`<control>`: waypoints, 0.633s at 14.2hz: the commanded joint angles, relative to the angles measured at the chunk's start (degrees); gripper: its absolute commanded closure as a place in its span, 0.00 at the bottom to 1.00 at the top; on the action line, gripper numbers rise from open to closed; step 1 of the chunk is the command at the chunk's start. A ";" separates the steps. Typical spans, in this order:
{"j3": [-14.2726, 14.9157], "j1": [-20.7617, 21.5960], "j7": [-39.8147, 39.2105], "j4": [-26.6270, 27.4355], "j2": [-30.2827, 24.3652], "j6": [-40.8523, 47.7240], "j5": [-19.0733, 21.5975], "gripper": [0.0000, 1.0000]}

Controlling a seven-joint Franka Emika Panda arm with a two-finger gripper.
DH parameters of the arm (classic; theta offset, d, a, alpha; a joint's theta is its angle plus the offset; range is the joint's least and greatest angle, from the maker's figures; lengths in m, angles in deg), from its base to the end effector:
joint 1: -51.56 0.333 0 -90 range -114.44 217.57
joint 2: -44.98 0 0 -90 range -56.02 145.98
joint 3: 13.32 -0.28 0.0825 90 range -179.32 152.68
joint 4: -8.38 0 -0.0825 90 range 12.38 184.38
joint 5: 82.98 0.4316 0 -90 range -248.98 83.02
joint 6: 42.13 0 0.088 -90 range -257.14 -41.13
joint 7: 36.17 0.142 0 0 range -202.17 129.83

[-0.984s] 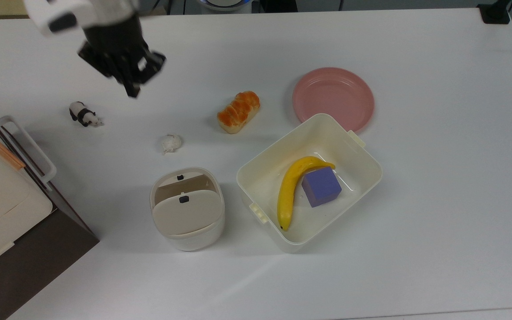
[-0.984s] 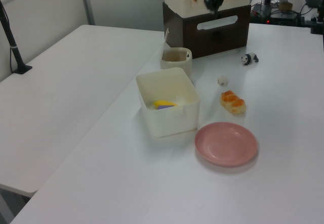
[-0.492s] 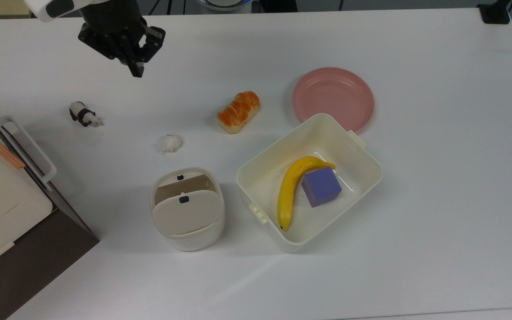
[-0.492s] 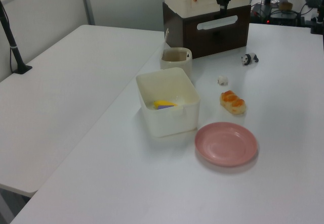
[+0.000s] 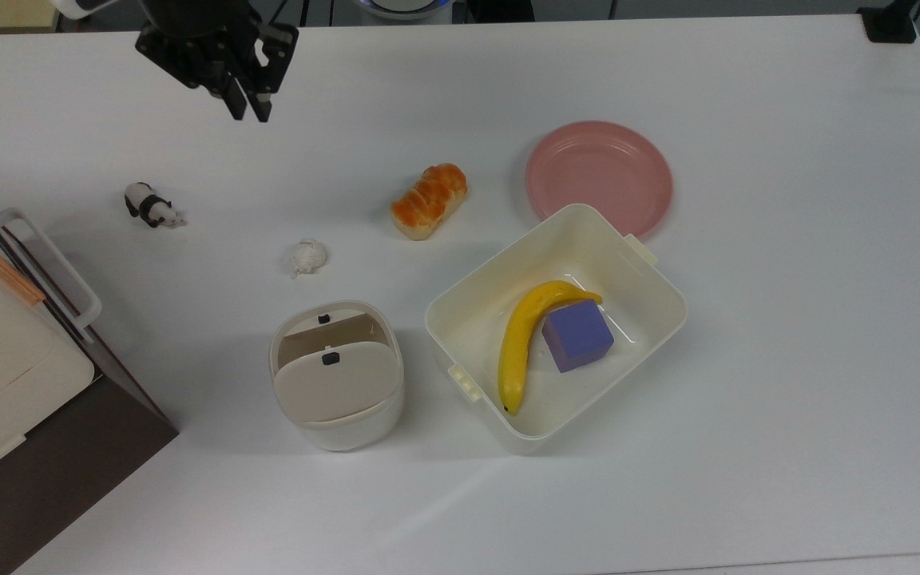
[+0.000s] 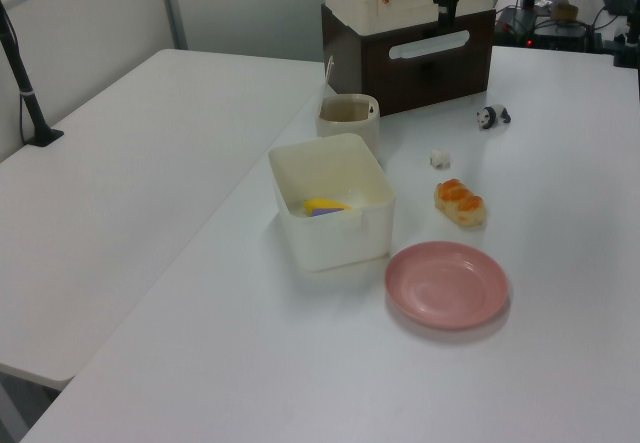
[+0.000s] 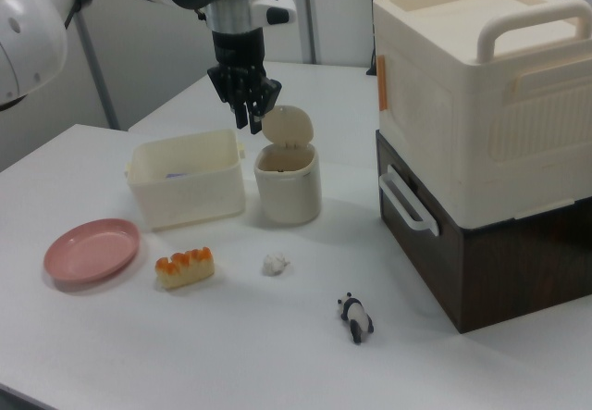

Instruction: Open the trash can

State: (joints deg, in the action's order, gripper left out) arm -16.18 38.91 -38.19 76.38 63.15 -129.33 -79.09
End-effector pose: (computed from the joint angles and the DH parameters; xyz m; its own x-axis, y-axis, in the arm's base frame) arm 0.6722 -0.1110 0.5448 0.9906 -0.1347 0.0214 -0.1326 -0.9877 -0.0825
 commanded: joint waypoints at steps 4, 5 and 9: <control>0.75 0.00 -1.59 1.60 -2.26 1.41 0.16 0.30; 0.75 0.17 -1.50 1.78 -2.43 1.41 -1.42 0.09; 0.40 0.61 -0.97 2.22 -3.49 0.62 -4.33 0.00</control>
State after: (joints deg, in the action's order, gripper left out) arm -16.03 38.97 -38.24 76.39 62.16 -129.31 -82.21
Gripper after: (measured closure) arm 0.035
